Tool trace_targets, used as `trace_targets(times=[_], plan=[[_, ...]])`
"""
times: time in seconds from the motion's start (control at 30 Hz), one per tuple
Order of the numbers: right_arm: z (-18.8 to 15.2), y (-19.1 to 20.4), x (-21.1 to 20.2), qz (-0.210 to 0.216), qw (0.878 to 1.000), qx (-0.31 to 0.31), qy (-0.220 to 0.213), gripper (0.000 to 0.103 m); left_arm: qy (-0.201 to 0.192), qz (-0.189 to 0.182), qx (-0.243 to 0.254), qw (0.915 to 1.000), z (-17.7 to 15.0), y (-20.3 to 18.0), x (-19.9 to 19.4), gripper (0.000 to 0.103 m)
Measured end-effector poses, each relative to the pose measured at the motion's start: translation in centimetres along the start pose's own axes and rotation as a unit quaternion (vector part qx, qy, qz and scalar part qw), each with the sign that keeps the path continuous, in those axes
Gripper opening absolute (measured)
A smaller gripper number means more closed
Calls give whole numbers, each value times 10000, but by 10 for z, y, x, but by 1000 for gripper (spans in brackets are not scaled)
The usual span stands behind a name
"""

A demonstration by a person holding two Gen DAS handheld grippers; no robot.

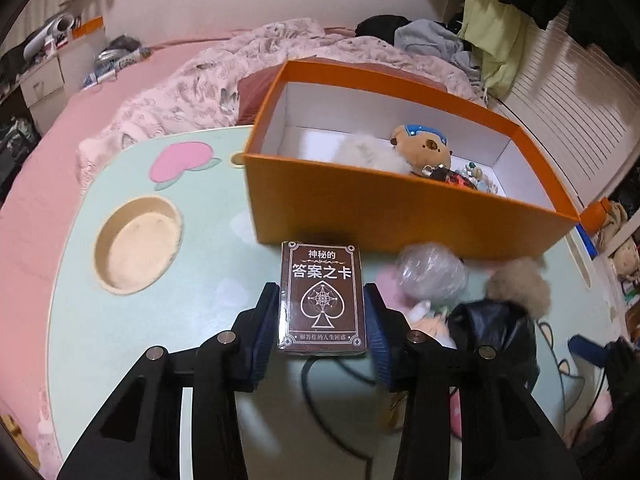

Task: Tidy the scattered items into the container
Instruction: 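Grasp the brown card deck with the left gripper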

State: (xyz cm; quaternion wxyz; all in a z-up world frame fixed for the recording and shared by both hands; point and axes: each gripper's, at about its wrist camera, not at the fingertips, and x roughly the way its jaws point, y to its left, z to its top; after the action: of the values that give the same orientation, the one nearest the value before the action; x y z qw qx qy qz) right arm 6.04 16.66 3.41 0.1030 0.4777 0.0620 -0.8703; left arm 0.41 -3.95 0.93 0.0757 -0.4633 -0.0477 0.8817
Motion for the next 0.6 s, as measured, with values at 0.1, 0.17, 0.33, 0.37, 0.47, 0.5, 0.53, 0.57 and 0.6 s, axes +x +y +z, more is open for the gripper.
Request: trace_targets(times=[0.1, 0.17, 0.33, 0.37, 0.47, 0.5, 0.53, 0.57, 0.6], plan=[[0, 0, 0, -1, 10000, 0, 0, 103, -87, 14, -4, 10000, -9, 7, -6, 43], [0, 0, 0, -2, 10000, -1, -2, 103, -225, 76, 97, 9997, -17, 10, -10, 43], [1, -3, -2, -6, 10000, 47, -38, 101, -474, 18, 50, 9989, -28, 15, -23, 42], [2, -4, -4, 1, 9999, 80, -73, 98, -561, -33, 10, 9984, -30, 16, -28, 42], [4, -9, -9, 118, 9995, 206, -199, 86, -761, -150, -37, 9970, -34, 19, -42, 42], [6, -11, -11, 132, 9994, 237, -233, 84, -816, -184, -44, 9965, -36, 19, -46, 42], [7, -13, -12, 122, 9992, 256, -281, 81, -869, -230, -42, 9959, -38, 19, -50, 42], [10, -15, -15, 105, 9989, 268, -369, 80, -925, -314, -28, 9952, -41, 18, -54, 42], [12, -17, -18, 106, 9985, 276, -471, 79, -948, -374, -16, 9948, -44, 16, -56, 42]])
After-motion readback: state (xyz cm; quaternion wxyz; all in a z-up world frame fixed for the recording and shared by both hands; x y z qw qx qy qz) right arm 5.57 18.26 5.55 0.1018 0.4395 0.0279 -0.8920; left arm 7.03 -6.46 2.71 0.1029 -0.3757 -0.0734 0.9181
